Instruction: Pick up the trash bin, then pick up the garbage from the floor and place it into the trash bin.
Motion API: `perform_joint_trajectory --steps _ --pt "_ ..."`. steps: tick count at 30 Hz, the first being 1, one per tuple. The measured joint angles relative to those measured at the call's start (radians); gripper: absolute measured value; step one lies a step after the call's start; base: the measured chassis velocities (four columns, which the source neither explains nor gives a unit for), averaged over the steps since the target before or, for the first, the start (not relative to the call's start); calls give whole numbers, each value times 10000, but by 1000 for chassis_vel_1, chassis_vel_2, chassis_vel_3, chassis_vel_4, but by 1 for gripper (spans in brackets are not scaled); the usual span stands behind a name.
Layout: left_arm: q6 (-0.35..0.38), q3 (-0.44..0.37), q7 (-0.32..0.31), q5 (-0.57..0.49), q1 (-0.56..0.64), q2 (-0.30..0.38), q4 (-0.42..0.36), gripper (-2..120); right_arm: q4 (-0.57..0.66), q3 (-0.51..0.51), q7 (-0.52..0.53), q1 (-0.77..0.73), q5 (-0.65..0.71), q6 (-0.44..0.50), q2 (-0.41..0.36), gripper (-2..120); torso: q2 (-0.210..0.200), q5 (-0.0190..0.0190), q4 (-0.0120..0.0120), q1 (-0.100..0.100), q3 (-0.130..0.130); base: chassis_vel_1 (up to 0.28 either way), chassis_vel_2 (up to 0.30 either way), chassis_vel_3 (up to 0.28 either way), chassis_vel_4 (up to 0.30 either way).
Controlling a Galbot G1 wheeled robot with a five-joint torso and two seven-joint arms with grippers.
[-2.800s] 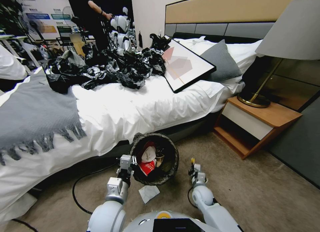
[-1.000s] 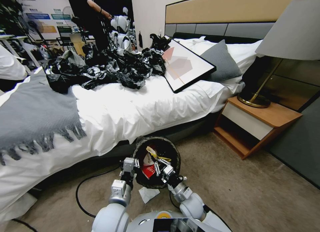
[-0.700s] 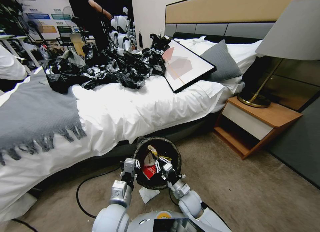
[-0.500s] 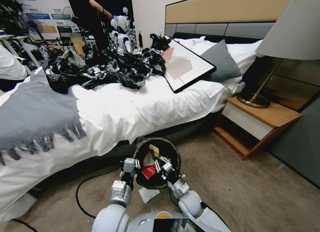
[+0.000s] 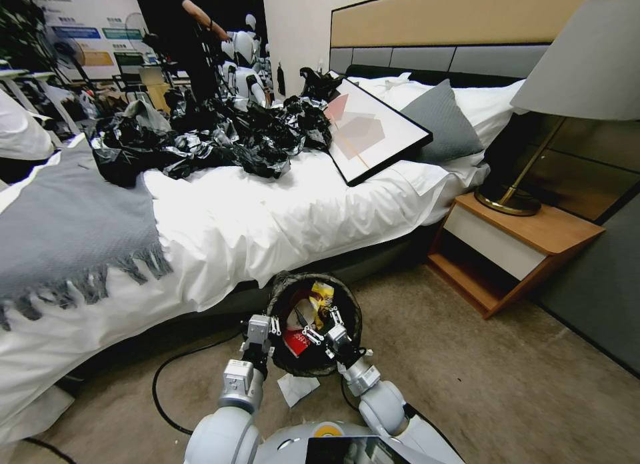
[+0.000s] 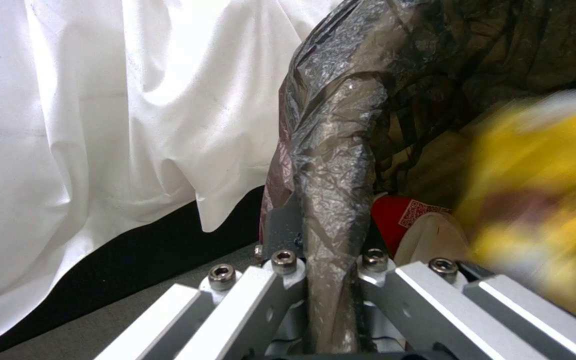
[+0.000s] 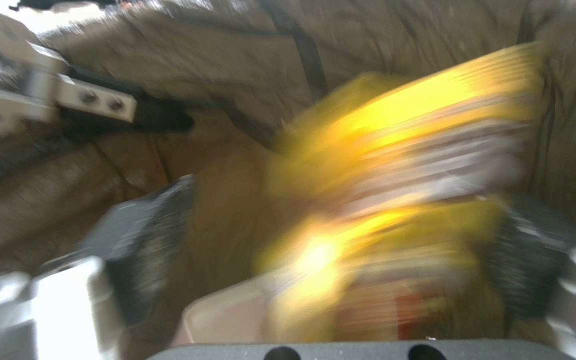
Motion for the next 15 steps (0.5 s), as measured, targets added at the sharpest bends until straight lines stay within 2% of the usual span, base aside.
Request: perform_joint_trajectory --steps 5,15 --pt "9 -10 1 -16 -7 23 47 0 329 18 -30 -224 -212 159 -11 110 0 0 0 0 0 0 0 0 0" --pt "35 -11 0 -48 -72 55 103 0 1635 379 -40 -613 -678 342 -71 114 0 -1 0 0 0 0 0 0 0"
